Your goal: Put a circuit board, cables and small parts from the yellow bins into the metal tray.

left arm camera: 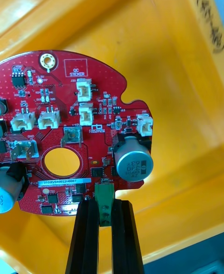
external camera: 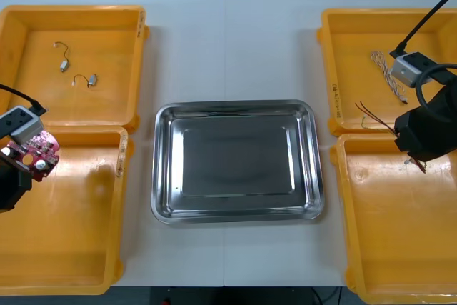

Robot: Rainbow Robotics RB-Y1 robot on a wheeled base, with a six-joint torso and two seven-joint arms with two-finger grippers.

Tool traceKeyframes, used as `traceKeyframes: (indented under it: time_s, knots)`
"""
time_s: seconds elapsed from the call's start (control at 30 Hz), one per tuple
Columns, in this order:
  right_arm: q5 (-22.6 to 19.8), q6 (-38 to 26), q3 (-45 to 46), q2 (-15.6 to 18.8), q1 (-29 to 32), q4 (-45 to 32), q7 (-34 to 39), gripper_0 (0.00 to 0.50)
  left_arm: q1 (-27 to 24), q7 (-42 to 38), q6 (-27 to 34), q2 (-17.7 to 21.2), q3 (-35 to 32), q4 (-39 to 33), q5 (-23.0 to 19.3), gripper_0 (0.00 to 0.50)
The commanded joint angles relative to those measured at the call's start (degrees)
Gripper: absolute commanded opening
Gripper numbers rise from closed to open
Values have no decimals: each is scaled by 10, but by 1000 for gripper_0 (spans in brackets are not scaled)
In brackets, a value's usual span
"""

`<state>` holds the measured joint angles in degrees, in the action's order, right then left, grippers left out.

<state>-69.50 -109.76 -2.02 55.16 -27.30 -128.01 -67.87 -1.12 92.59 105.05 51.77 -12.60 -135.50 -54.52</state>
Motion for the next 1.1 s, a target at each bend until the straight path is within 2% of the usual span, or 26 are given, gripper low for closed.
traceKeyframes:
  time_s: [0.03, 0.2, 0.37, 0.53, 0.9, 1.1]
  knots:
    - [5, -2, -21, -1, -36, -16, 25, 0, -44, -89, 24, -9, 8, -43, -4, 0]
    - [8, -2, -33, -16, -50, -17, 21, 0, -75, -159, 29, -15, 53, -65, 4, 0]
    - [23, -2, -55, -16, -63, -25, 21, 0, -102, -218, 29, -22, 103, -78, 22, 0]
    - [32, -2, -62, -24, -65, -29, 18, 0, -140, -285, 29, -33, 169, -89, 48, 0]
    - [47, -2, -72, -26, -68, -29, 8, 0, -210, -399, 18, -62, 325, -89, 132, 0]
    - [52, -2, -74, -27, -68, -29, 5, 0, -242, -450, 5, -76, 391, -76, 152, 0]
